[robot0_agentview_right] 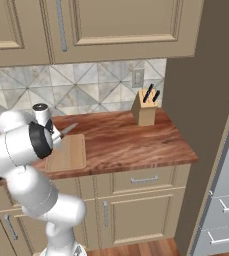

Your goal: Pick up the knife from the drawer and place it on the cutting board. Then place the meat from the plate to the cutting board.

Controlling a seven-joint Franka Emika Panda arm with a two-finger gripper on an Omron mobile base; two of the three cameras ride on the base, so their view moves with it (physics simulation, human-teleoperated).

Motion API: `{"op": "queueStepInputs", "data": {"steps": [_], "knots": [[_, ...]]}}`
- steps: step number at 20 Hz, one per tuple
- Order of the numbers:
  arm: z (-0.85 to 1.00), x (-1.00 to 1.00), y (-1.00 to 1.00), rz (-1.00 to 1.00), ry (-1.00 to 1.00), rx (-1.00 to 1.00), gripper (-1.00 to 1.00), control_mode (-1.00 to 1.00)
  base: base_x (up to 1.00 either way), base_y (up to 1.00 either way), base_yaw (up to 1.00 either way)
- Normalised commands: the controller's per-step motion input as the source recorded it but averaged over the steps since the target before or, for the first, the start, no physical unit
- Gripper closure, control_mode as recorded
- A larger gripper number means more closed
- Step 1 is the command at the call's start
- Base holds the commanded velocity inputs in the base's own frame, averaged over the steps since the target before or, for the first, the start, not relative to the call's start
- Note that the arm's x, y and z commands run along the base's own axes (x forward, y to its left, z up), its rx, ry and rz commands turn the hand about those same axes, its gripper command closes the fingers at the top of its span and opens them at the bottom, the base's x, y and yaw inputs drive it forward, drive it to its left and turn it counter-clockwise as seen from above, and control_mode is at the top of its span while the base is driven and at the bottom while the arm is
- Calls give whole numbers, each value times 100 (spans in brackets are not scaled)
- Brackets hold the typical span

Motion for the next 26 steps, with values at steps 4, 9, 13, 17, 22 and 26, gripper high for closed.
{"op": "queueStepInputs", "data": {"steps": [4, 9, 13, 17, 22, 26], "knots": [[-35, 11, -21, 8, 0, 0, 100, -100, 0, 0, 0], [-38, 5, -7, 6, 3, -1, 100, -100, 0, 0, 0], [-50, 0, 0, 3, 4, -3, 100, -100, 0, 0, 0], [-44, 1, 0, 0, 3, -7, 100, -100, 0, 0, 0], [-23, 5, 0, 0, 3, -6, 100, -100, 0, 0, 0], [0, 1, 0, 0, 1, 0, -100, -100, 0, 0, 0]]}}
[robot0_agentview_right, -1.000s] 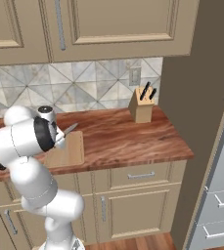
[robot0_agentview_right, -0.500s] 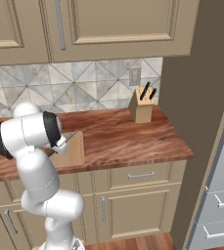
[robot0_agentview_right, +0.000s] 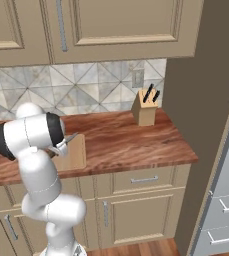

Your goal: Pick up the knife from the drawer and place it on the cutting board. Then place the meat from the plate to the cutting board.

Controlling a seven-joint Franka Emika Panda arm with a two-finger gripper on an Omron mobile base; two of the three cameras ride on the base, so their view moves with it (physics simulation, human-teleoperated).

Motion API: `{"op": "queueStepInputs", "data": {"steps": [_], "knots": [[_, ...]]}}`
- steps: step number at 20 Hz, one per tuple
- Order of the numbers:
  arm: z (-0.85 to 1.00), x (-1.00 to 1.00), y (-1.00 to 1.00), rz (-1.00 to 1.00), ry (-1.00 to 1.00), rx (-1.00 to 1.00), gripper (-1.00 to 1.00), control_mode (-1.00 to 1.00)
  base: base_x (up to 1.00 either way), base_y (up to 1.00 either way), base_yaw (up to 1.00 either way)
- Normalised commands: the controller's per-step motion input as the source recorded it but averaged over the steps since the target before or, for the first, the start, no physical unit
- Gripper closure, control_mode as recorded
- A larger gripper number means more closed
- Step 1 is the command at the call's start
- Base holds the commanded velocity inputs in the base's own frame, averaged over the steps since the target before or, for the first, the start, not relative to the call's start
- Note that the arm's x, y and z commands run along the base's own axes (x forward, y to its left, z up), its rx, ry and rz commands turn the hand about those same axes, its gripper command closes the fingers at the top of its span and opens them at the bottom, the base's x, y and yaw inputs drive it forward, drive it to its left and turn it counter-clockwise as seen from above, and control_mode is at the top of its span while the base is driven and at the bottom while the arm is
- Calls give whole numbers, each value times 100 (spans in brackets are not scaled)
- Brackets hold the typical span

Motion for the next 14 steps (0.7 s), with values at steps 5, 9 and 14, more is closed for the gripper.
{"op": "queueStepInputs", "data": {"steps": [5, 9, 14], "knots": [[15, 0, 0, -1, 0, 0, -100, -100, 0, 0, 0], [41, 0, 0, -4, 0, 0, -100, -100, 0, 0, 0], [54, -9, -5, -3, -1, 0, -100, -100, 0, 0, 0]]}}
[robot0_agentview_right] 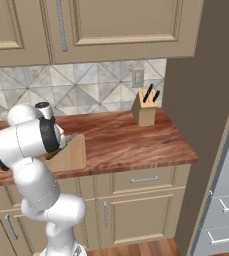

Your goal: Pick up the knife from the drawer and place it on the cutting board. Then place the meat from the plate to the cutting board.

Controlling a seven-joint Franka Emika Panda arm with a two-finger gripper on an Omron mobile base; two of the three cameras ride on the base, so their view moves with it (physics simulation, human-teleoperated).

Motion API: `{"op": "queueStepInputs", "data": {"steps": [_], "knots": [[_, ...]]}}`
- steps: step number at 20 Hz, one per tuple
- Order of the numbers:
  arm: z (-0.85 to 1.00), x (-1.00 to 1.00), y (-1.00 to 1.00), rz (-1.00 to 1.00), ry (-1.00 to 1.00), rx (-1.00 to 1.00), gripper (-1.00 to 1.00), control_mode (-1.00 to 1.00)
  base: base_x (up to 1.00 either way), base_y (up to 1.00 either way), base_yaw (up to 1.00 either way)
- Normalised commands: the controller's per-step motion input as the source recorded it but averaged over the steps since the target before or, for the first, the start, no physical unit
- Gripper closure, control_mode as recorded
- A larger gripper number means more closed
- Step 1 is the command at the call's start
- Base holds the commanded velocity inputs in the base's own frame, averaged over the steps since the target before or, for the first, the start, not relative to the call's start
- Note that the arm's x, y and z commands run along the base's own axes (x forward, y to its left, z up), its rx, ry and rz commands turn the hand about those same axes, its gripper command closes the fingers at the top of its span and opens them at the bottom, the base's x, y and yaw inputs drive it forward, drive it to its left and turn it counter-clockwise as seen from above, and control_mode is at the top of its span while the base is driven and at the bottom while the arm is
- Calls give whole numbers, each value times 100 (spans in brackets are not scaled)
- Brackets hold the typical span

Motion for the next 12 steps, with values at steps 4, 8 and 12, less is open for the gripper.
{"op": "queueStepInputs", "data": {"steps": [4, 8, 12], "knots": [[85, -59, 0, -1, -11, 0, -100, -100, 0, 0, 0], [58, -96, 0, 0, -26, -7, -100, -100, 0, 0, 0], [37, -83, 0, 0, -36, -7, -100, -100, 0, 0, 0]]}}
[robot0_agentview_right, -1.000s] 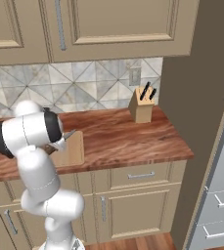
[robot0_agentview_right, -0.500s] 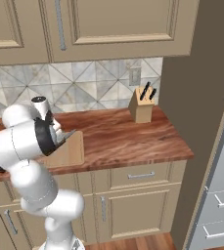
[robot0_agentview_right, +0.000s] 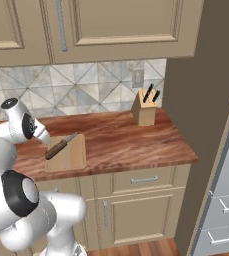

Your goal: Pick up the knife from the drawer and place it on the cutting board. Then place the meat from the plate to the cutting board.

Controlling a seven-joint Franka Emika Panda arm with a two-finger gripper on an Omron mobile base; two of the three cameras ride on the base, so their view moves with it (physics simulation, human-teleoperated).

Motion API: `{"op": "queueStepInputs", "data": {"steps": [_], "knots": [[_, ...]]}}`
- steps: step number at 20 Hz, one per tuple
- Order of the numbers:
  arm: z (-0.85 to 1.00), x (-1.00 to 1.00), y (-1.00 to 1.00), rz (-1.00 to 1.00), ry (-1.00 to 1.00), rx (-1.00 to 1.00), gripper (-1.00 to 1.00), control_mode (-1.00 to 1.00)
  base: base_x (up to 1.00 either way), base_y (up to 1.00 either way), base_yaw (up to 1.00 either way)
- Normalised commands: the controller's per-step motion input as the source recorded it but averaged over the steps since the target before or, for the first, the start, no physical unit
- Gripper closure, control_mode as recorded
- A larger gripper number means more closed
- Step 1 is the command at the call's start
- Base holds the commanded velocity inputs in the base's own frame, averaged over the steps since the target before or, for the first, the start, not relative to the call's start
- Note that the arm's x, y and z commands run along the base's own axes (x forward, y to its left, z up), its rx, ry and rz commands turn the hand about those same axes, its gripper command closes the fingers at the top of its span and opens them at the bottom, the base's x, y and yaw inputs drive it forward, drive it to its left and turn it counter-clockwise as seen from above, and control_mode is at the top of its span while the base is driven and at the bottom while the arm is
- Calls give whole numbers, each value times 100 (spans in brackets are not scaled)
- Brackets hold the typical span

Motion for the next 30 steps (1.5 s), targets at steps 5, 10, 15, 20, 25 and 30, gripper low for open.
{"op": "queueStepInputs", "data": {"steps": [5, 10, 15, 20, 25, 30], "knots": [[13, -22, 0, 0, -12, 0, -100, -100, 0, 0, 0], [-2, -31, 4, 5, 3, -1, -100, 100, -20, 9, 5], [0, 0, 0, 0, 0, 0, -100, 100, -96, 73, 16], [0, 0, 0, 0, 0, 0, -100, 100, -59, 100, 9], [0, 0, 0, 0, 0, 0, -100, 100, -39, 100, 5], [0, 0, 0, 0, 0, 0, -100, 100, -44, 100, 3]]}}
